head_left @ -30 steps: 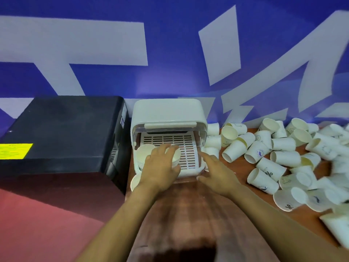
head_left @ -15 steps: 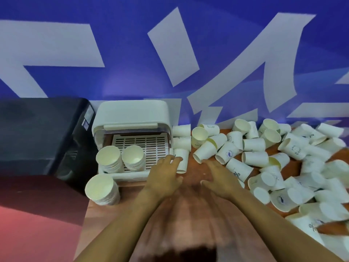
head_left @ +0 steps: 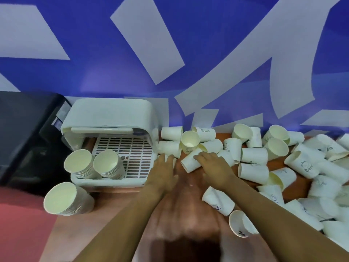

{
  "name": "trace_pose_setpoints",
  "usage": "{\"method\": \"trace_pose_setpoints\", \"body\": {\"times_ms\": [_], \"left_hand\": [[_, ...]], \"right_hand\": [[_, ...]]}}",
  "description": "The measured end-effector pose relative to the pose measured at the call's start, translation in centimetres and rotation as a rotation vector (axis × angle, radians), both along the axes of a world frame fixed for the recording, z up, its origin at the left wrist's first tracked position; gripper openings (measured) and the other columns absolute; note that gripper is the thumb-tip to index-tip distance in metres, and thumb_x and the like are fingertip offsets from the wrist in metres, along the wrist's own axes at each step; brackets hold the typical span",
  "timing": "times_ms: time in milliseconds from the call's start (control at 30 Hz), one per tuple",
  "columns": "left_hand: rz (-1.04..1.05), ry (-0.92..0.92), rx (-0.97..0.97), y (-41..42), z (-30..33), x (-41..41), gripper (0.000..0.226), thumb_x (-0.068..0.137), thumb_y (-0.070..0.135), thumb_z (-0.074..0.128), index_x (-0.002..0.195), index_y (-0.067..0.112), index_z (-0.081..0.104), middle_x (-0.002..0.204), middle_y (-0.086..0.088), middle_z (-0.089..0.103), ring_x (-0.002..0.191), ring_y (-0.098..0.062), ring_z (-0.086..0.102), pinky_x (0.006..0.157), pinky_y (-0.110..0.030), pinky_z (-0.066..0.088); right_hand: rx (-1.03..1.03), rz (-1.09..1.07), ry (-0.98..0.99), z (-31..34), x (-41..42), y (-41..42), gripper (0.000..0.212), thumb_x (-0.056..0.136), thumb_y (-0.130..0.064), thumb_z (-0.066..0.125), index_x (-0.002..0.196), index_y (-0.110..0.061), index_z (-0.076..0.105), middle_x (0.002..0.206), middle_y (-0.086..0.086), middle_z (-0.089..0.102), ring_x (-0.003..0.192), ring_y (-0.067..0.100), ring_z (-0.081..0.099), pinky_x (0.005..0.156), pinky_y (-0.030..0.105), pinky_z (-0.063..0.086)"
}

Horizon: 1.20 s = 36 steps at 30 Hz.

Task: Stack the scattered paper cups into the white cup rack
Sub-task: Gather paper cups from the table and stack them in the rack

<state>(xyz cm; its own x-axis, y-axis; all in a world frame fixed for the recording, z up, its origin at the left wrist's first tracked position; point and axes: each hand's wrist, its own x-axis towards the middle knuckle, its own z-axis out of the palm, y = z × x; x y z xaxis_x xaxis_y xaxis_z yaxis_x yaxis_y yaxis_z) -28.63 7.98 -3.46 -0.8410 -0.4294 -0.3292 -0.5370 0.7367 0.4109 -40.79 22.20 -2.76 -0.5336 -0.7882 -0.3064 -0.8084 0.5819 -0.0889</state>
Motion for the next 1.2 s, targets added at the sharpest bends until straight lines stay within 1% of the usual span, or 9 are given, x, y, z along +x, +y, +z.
{"method": "trace_pose_setpoints", "body": {"times_ms": [200,300,433,500,600,733,833,1033,1200], "left_hand": [[0.021,-0.096,-0.07,0.0,-2.8,-2.5,0.074,0.088,0.03,0.057,0.148,0.017,0.017,0.155,-0.014,0.01,0.142,-0.033,0.016,0.114,-0.04,0.027],[0.017,-0.092,-0.182,0.2,-3.9,-3.3,0.072,0.087,0.03,0.055,0.148,0.016,0.019,0.148,-0.014,0.019,0.135,-0.032,0.025,0.114,-0.036,0.026],[0.002,-0.067,-0.254,0.4,-4.7,-3.5,0.05,0.087,0.03,0.055,0.133,0.018,0.04,0.145,-0.012,0.026,0.127,-0.031,0.034,0.109,-0.036,0.029],[0.0,-0.053,-0.256,0.5,-5.0,-3.3,0.046,0.088,0.032,0.056,0.13,0.019,0.043,0.145,-0.012,0.026,0.126,-0.031,0.037,0.107,-0.036,0.032],[-0.002,-0.098,-0.199,0.9,-5.0,-3.0,0.053,0.087,0.038,0.06,0.131,0.019,0.038,0.144,-0.012,0.025,0.122,-0.03,0.042,0.101,-0.036,0.038],[0.002,-0.158,-0.091,1.3,-4.6,-2.3,0.055,0.088,0.038,0.06,0.132,0.016,0.035,0.145,-0.013,0.026,0.116,-0.033,0.048,0.094,-0.038,0.042],[0.014,-0.134,0.009,1.5,-4.2,-1.2,0.055,0.087,0.035,0.062,0.131,0.016,0.035,0.146,-0.012,0.023,0.118,-0.034,0.045,0.095,-0.04,0.044],[0.008,-0.07,0.081,2.0,-3.1,1.8,0.053,0.082,0.034,0.063,0.126,0.017,0.039,0.129,-0.008,0.04,0.116,-0.028,0.044,0.092,-0.041,0.046],[-0.038,0.031,0.133,2.1,-1.8,3.8,0.052,0.079,0.029,0.065,0.123,0.014,0.043,0.121,-0.007,0.042,0.111,-0.027,0.048,0.089,-0.034,0.043]], "right_hand": [[0.057,0.103,0.078,-2.8,-2.5,-1.8,0.061,0.091,-0.01,0.049,0.147,-0.02,0.027,0.159,0.004,0.014,0.143,0.029,0.016,0.11,0.044,0.026],[0.04,0.09,0.081,-4.0,-3.2,-2.0,0.063,0.091,-0.007,0.05,0.147,-0.022,0.027,0.158,0.005,0.016,0.141,0.03,0.02,0.109,0.044,0.026],[-0.01,0.074,0.078,-4.8,-3.7,-2.2,0.064,0.09,-0.004,0.051,0.147,-0.022,0.03,0.152,0.008,0.029,0.132,0.032,0.031,0.105,0.042,0.029],[0.007,0.047,0.069,-4.9,-3.9,-2.1,0.062,0.091,-0.006,0.05,0.147,-0.023,0.028,0.151,0.009,0.027,0.129,0.031,0.031,0.105,0.041,0.029],[0.041,0.027,0.064,-4.8,-3.7,-1.9,0.058,0.093,-0.01,0.048,0.145,-0.024,0.028,0.152,0.009,0.023,0.128,0.03,0.03,0.105,0.039,0.03],[0.075,0.067,0.064,-4.2,-3.2,-1.5,0.059,0.088,-0.006,0.05,0.142,-0.023,0.033,0.141,0.008,0.036,0.122,0.029,0.035,0.097,0.036,0.033],[0.082,0.091,0.087,-3.3,-2.9,-1.0,0.064,0.083,-0.009,0.055,0.141,-0.026,0.033,0.138,0.005,0.039,0.12,0.026,0.036,0.093,0.034,0.033],[0.057,0.035,0.063,-1.1,-1.2,0.3,0.069,0.082,-0.026,0.062,0.144,-0.027,0.031,0.144,0.002,0.035,0.126,0.023,0.034,0.099,0.034,0.036],[0.015,-0.026,0.003,0.8,1.0,1.1,0.073,0.079,-0.034,0.063,0.144,-0.026,0.029,0.14,0.002,0.036,0.123,0.021,0.04,0.093,0.033,0.041]]}}
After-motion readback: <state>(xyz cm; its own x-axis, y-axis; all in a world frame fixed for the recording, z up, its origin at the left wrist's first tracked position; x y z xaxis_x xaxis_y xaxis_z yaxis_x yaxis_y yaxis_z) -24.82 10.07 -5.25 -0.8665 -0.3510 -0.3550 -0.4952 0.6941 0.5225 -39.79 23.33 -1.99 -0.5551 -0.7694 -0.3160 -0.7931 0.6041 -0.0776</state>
